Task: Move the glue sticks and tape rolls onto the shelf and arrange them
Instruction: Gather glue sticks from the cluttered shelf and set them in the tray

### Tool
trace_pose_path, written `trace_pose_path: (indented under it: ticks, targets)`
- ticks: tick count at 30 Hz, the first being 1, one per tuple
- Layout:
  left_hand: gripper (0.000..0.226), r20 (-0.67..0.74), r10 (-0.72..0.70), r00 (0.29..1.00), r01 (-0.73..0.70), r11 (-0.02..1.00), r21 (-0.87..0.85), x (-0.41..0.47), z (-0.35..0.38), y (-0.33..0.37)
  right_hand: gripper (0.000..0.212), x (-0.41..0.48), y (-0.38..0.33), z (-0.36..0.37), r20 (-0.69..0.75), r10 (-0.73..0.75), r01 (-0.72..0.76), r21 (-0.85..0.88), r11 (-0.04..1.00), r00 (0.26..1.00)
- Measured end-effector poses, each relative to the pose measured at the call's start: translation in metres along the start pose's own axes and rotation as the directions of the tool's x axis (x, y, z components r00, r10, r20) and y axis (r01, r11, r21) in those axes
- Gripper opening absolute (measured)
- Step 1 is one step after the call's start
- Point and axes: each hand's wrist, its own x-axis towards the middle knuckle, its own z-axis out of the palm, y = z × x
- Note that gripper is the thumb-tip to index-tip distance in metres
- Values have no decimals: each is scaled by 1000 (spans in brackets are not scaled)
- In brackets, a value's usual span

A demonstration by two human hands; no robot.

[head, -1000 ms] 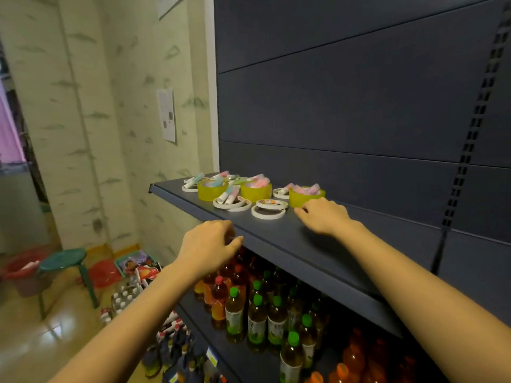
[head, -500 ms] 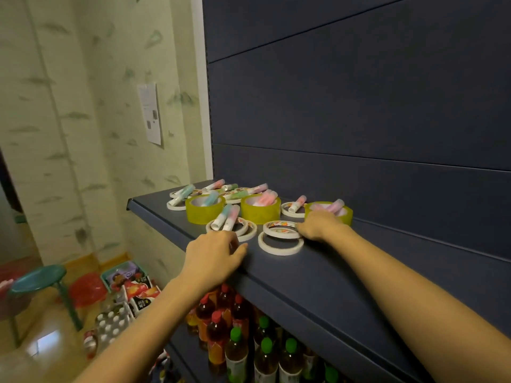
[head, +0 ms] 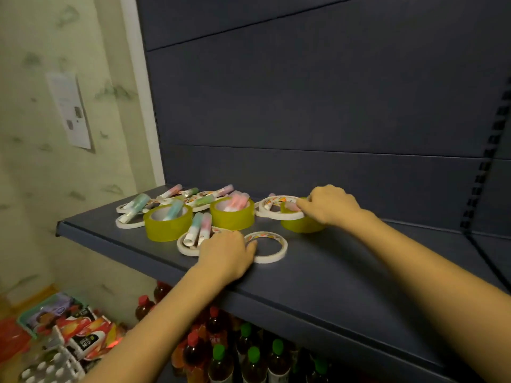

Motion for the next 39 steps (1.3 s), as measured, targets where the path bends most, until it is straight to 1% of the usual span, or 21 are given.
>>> trace_pose_path:
  ticks: [3,6,12,17,20,22,24,26,27,32,36,39]
  targets:
    - [46,64,27,998,-32,997,73,12,3,4,48,-19,15,-4,-50,73,-74,-12,997,996]
    - [38,88,44,995,-52,995,89,19,4,4,52,-40,30,-4,-106,142,-147,-36,988,984]
    - [36,36,159,987,-160,987,2,22,2,8,50,-88,59,-7,-135,275,-286,-63,956,952]
    - [35,-27,288,957,-289,957,-14,11,-6,42,50,-138,91,-18,-183,373,-393,-87,915,910]
    - [37,-67,382,922,-385,922,-47,0,-12,77,51,-173,114,-33,-209,429,-458,-112,882,879]
    - [38,-125,452,883,-457,889,-15,-9,-16,104,51,-198,133,-45,-223,462,-497,-135,857,858]
    - [38,-117,493,862,-501,864,-49,-22,-21,133,52,-226,152,-56,-227,489,-526,-149,838,843]
    - [33,-97,535,840,-543,833,-105,-37,-26,165,50,-255,171,-67,-239,527,-568,-157,808,816]
    - [30,-99,554,827,-563,817,-127,-45,-29,182,50,-271,180,-74,-249,549,-593,-159,789,798]
    - [41,-118,649,752,-656,719,-229,-98,-41,271,45,-356,231,-111,-316,619,-687,-194,700,719]
    - [41,-155,695,702,-710,664,-235,-148,-48,337,44,-424,273,-136,-310,675,-740,-192,645,669]
    - [44,-177,720,671,-739,629,-242,-181,-51,382,49,-473,304,-151,-317,696,-761,-179,623,644]
